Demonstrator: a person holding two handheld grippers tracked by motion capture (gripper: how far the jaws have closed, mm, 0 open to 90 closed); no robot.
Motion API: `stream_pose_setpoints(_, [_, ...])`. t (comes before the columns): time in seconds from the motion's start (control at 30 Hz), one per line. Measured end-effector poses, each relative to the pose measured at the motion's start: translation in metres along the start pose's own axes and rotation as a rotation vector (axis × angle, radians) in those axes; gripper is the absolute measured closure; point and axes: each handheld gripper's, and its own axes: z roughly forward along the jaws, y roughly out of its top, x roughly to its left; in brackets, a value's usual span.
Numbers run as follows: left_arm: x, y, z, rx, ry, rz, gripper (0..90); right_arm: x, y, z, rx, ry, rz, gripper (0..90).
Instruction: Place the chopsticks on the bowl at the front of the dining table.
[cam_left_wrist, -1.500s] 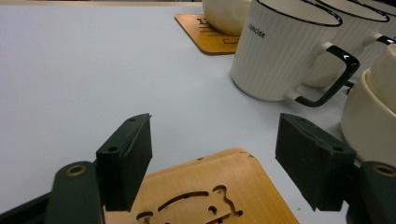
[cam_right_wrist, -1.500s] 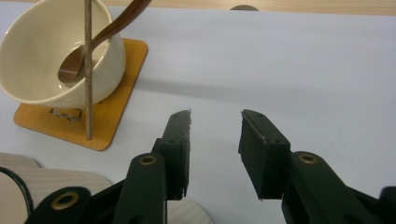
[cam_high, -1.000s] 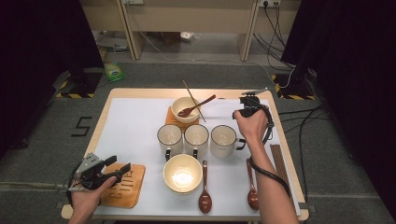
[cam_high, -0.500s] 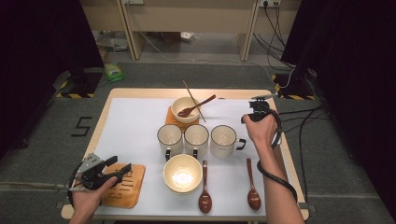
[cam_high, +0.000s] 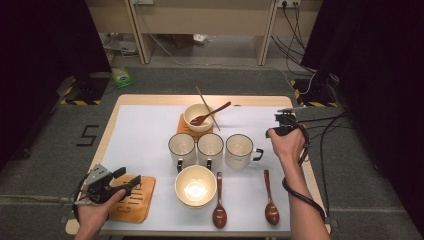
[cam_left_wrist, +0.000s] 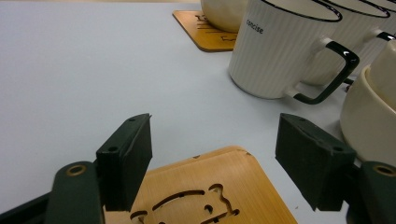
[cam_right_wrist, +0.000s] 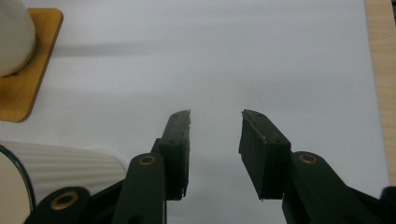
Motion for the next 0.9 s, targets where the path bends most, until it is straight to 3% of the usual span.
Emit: stream_pose_setpoints(0.9, [0.0,-0.001,0.001,0.003,0.001,-0.002,26.4,-0.03,-0.025,-0.003,0.043,-0.027,0.032,62.7])
